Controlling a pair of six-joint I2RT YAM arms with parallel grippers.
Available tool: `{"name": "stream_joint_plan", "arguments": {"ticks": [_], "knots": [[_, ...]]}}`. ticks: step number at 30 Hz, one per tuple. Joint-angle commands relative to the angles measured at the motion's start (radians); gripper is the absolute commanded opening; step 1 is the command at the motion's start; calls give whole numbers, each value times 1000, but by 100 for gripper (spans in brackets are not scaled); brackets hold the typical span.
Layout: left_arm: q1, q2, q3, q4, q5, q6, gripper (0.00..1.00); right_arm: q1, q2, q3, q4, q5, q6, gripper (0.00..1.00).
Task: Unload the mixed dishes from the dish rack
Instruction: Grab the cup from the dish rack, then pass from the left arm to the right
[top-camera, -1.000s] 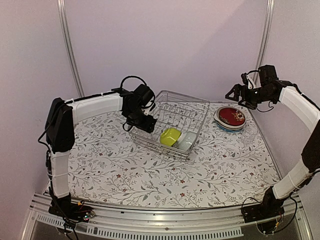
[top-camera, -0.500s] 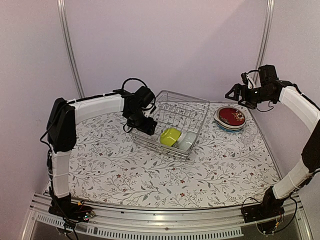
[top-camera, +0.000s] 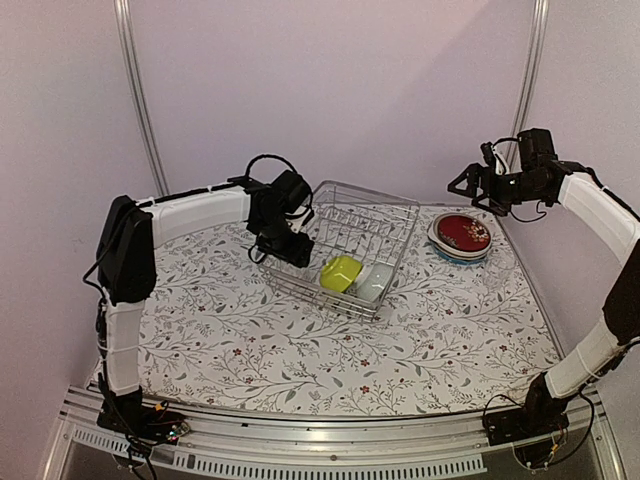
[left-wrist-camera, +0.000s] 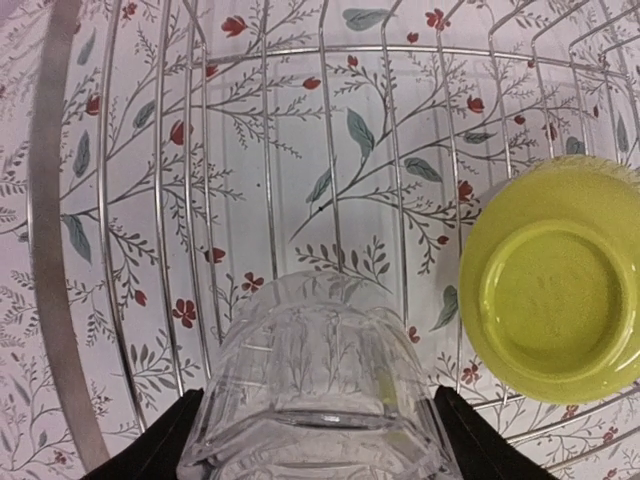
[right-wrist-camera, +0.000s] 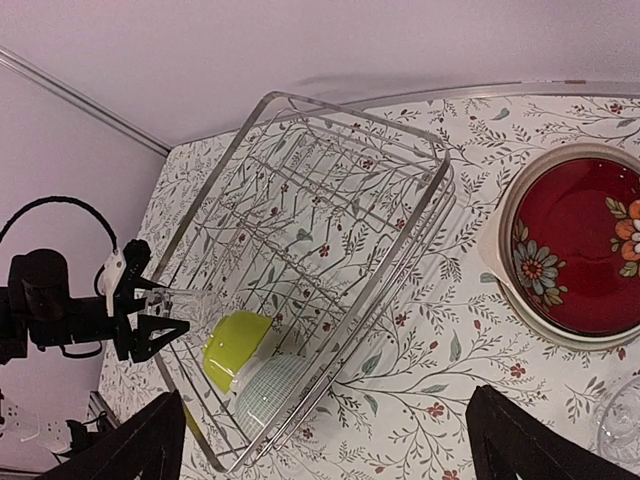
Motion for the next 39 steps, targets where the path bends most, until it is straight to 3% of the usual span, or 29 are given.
{"name": "stream_joint_plan", "arguments": {"ticks": [1, 8, 21, 31, 39], "knots": [[13, -106, 27, 52, 14, 16, 68, 5, -1, 8, 33, -67, 22, 99], [14, -295, -76, 256, 65, 39, 66, 49, 12, 22, 93, -148, 90, 99], [13, -664, -418, 751, 237, 4, 65, 295, 71, 101, 351, -368, 285, 99], [13, -760, -572, 1027, 380, -104, 65, 472, 163, 185, 529, -471, 408, 99], [7, -760, -619, 1146, 465, -172, 65, 538, 212, 227, 611, -523, 462, 88]]}}
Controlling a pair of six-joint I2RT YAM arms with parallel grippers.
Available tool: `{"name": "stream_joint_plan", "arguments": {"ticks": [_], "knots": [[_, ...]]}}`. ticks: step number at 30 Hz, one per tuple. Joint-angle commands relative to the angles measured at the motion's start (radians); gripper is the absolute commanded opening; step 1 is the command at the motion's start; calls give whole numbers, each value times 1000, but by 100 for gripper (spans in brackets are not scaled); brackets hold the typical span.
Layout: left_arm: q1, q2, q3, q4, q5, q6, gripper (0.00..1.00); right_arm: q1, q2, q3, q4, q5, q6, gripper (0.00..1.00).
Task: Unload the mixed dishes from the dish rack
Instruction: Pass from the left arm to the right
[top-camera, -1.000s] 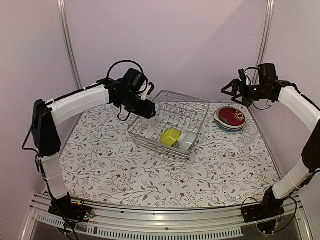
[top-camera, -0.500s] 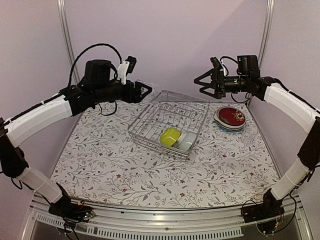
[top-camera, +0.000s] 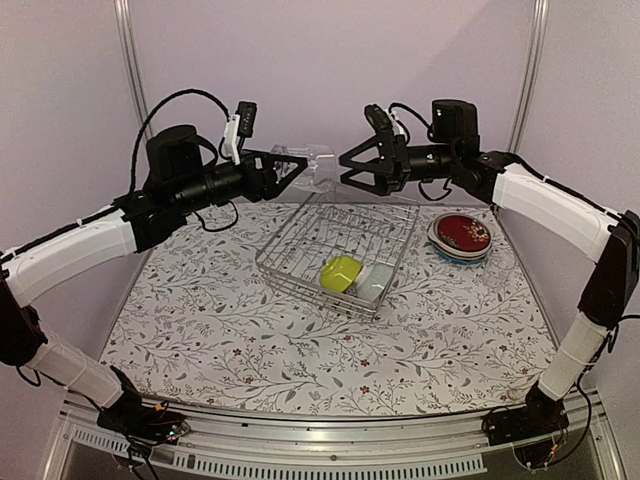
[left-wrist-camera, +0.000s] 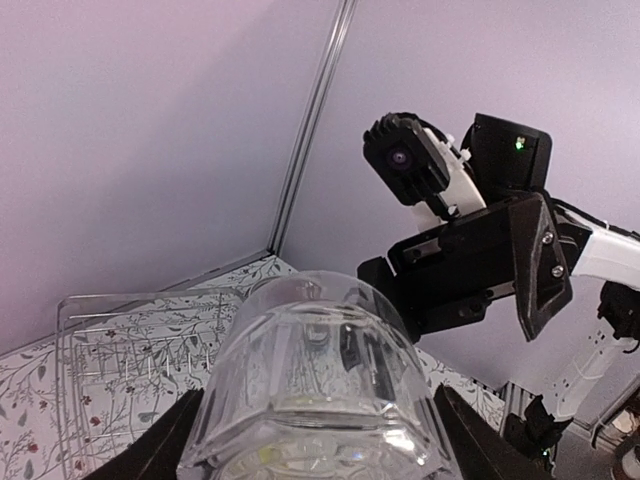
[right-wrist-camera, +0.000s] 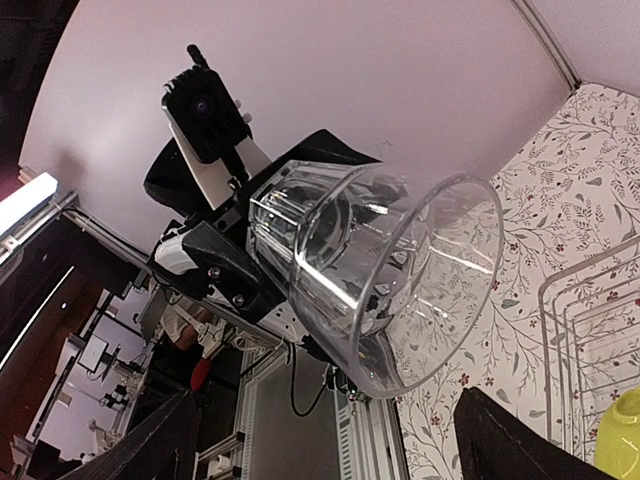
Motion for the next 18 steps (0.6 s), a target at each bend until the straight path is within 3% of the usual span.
{"name": "stream_joint_plan", "arguments": {"ticks": [1, 7, 15, 18], "knots": [[3, -14, -26, 147, 75, -55, 65, 26, 33, 35, 87, -55, 62, 84], [3, 7, -22, 181, 109, -74, 65, 52, 61, 45, 243, -99, 169, 52], [3, 26, -19, 209, 131, -101, 65, 57, 66, 54, 321, -105, 237, 27], [5, 40, -17, 216, 136, -114, 65, 56, 66, 57, 332, -105, 253, 5]]}}
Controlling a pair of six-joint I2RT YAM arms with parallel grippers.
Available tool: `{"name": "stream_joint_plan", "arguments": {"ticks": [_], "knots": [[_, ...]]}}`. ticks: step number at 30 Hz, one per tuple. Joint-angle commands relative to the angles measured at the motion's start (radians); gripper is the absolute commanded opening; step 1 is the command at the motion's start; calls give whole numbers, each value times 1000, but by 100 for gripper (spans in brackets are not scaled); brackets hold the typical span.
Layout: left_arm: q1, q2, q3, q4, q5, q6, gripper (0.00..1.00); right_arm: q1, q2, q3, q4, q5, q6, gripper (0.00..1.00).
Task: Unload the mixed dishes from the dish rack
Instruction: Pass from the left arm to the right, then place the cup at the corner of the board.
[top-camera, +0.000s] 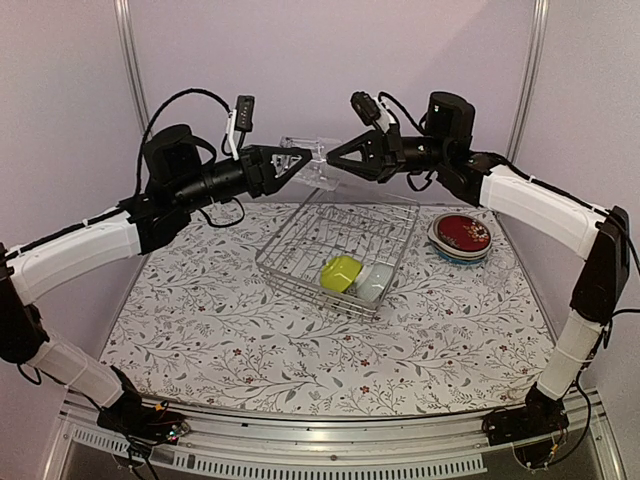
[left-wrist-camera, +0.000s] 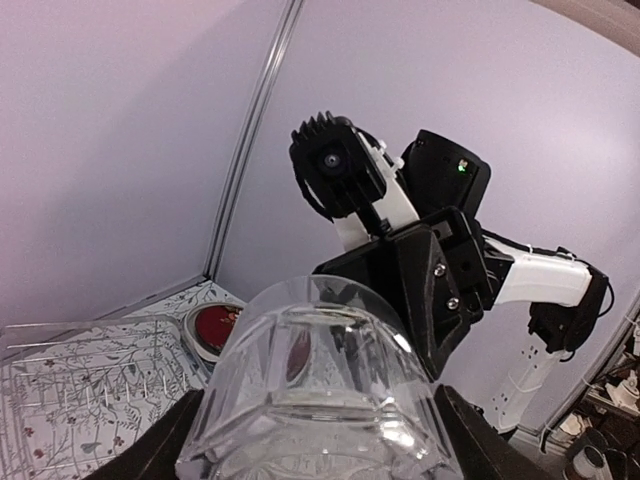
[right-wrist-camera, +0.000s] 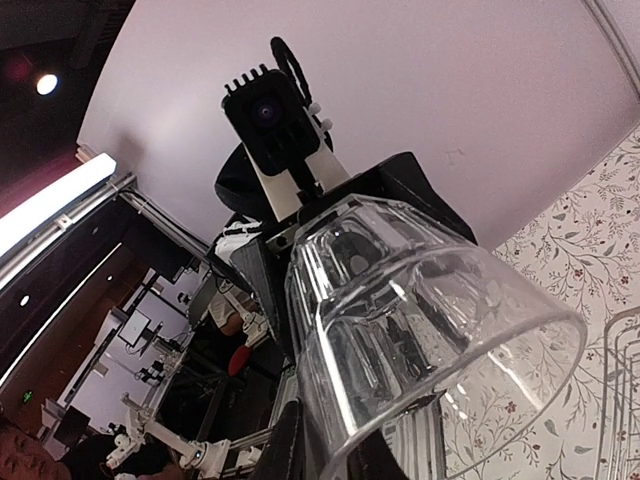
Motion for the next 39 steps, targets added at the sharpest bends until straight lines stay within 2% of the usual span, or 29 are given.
{"name": "stream_joint_plan", "arguments": {"ticks": [1, 3, 7, 10, 15, 18, 20, 23, 25, 28, 32, 39], "knots": [[5, 27, 4, 53, 9, -18, 66, 8, 10, 30, 62, -19, 44, 0], [6, 29, 5, 54, 10, -19, 70, 7, 10, 30, 63, -18, 51, 0], [9, 21, 1, 35, -16, -14, 91, 2, -4, 24, 57, -16, 46, 0], [12, 8, 3, -1, -45, 2, 99, -35, -24, -3, 44, 0, 42, 0], [20, -7, 10, -71, -92, 43, 100, -103, -67, -51, -26, 22, 23, 0], [23, -9, 21, -115, -124, 65, 100, -141, -99, -53, -210, 56, -60, 0], [25, -5, 41, -169, -162, 83, 99, -164, -123, -40, -388, 96, -193, 0], [25, 7, 65, -211, -224, 102, 100, -184, -164, -6, -747, 252, -386, 0], [25, 13, 58, -214, -275, 91, 100, -193, -186, -1, -889, 363, -533, 0], [25, 22, 10, -160, -300, 37, 100, -205, -210, -4, -1036, 514, -622, 0], [18, 47, 1, -174, -281, 19, 100, -221, -213, 1, -1170, 707, -702, 0], [1, 63, -18, -214, -307, 25, 100, -234, -206, -12, -1284, 975, -745, 0]]}}
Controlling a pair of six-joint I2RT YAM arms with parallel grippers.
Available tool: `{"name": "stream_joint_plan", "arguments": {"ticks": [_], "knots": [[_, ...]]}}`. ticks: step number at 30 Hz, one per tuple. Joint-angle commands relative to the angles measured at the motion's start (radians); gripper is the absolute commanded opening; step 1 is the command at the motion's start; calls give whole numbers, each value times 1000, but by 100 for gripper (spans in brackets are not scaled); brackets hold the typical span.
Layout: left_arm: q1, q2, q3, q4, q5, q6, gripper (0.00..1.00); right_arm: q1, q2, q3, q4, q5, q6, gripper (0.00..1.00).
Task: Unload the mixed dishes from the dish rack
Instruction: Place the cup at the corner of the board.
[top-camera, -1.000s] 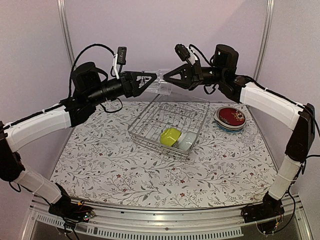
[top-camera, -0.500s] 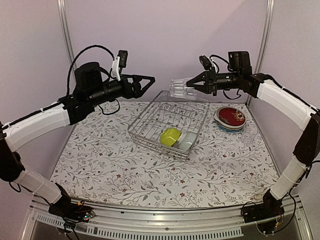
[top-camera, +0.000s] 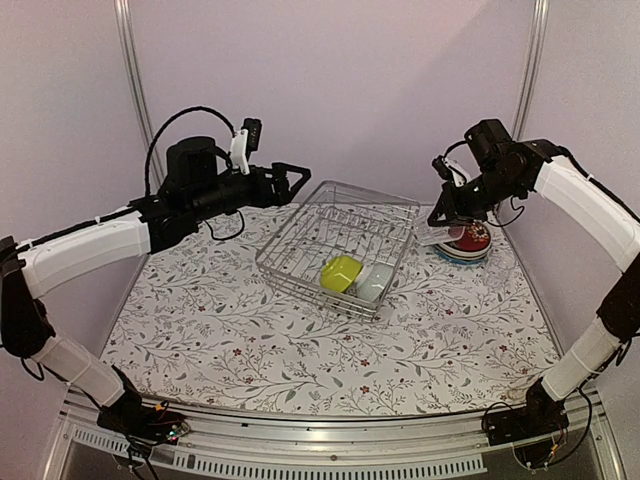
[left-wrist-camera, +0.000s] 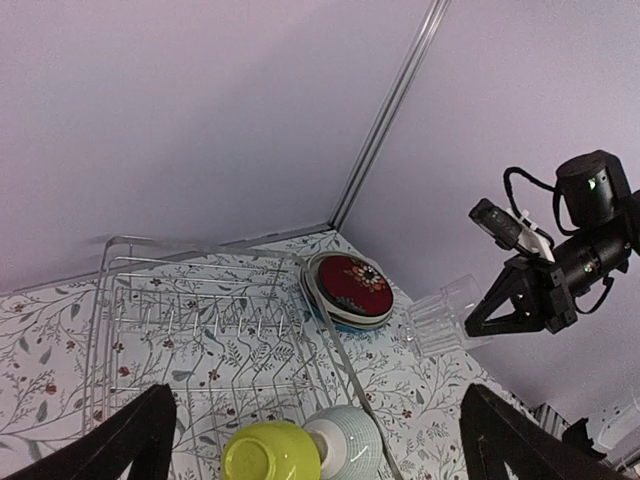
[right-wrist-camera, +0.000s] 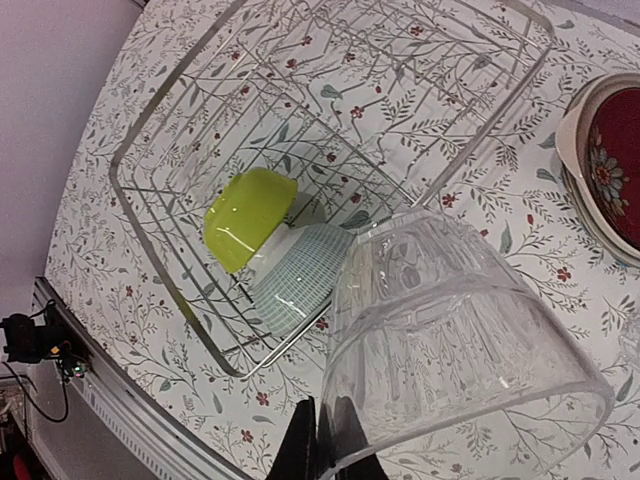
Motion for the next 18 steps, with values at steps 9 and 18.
{"name": "stream_joint_plan", "arguments": {"ticks": [9, 18], "knots": [[-13, 32, 0, -69, -30, 6, 100, -15, 70, -58, -96, 417, -85, 0], [-15, 36, 1, -92, -32, 7, 100, -59, 197, -63, -67, 423, -113, 0]]}}
